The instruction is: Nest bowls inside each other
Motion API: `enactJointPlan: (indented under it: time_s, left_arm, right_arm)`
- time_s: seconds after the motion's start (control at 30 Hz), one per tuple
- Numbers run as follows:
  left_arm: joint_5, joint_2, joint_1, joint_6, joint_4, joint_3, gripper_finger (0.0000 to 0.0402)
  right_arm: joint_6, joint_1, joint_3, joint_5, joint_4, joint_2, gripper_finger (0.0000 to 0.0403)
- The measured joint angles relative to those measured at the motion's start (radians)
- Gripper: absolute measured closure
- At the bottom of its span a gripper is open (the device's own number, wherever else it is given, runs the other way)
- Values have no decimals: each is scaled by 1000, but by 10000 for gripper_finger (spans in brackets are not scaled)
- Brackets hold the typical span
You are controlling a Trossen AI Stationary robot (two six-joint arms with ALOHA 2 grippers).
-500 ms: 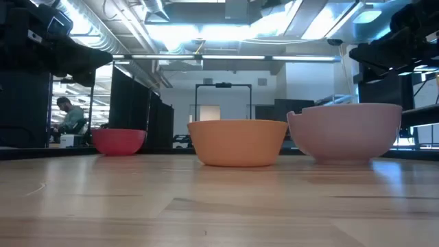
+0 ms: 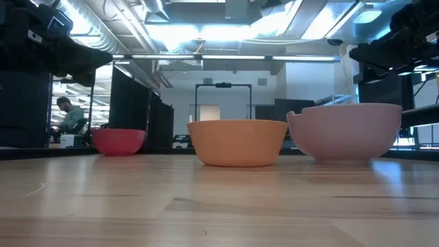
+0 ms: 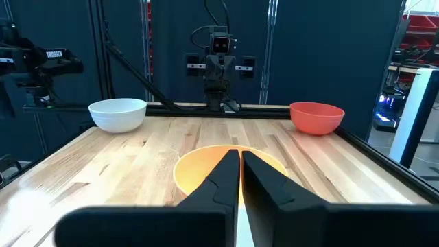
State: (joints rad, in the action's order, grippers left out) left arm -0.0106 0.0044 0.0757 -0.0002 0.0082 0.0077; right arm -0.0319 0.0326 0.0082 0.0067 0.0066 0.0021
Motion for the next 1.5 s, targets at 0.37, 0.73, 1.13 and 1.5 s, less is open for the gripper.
enactJointPlan:
  time_s: [0.37,0.73,1.13,1.5]
  left_arm:
    - [0,0,0,0,0,0,402]
    - [0,0,0,0,0,0,402]
    - [0,0,0,0,0,0,402]
    - [0,0,1,0,0,0,402]
  right_arm:
    - [0,0,0,0,0,0,402]
    - [8,0,0,0,11,0,402]
    - [412,0,299,74,-155,240,402]
    - [332,2,1028,-151,-885,905,403]
